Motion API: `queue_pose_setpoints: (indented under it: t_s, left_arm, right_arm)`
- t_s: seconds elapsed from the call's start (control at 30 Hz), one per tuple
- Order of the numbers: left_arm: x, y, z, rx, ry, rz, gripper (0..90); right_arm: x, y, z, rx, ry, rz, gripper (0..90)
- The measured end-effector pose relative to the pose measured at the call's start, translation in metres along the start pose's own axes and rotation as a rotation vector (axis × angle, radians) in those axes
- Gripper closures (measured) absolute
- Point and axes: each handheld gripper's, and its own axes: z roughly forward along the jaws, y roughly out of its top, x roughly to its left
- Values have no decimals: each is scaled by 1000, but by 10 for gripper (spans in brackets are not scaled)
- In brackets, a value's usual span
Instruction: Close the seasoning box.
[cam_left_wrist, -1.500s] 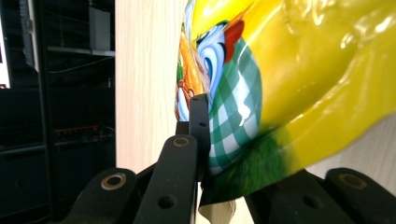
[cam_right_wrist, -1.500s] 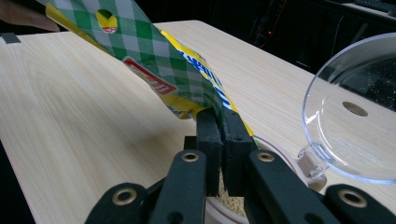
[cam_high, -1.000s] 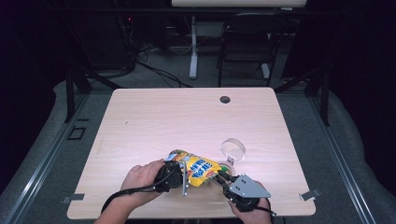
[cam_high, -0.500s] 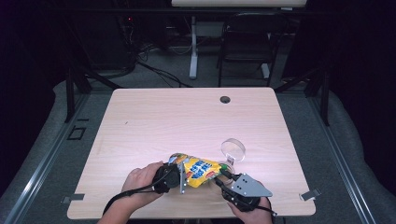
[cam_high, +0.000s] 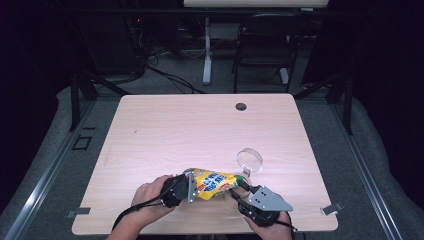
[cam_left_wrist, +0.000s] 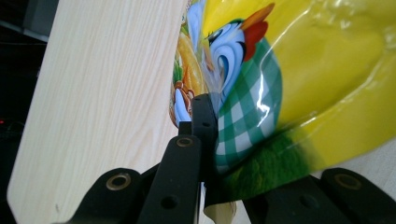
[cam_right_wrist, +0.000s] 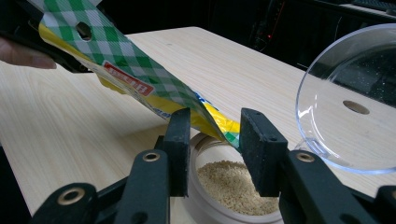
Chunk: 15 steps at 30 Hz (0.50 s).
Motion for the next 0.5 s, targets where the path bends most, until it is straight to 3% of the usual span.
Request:
queue_pose_setpoints:
  t_s: [0.5]
  left_arm:
    - [0,-11,7,-25,-51,-69,876]
  right_arm:
    - [-1,-2,-1,-21,-14,18,503]
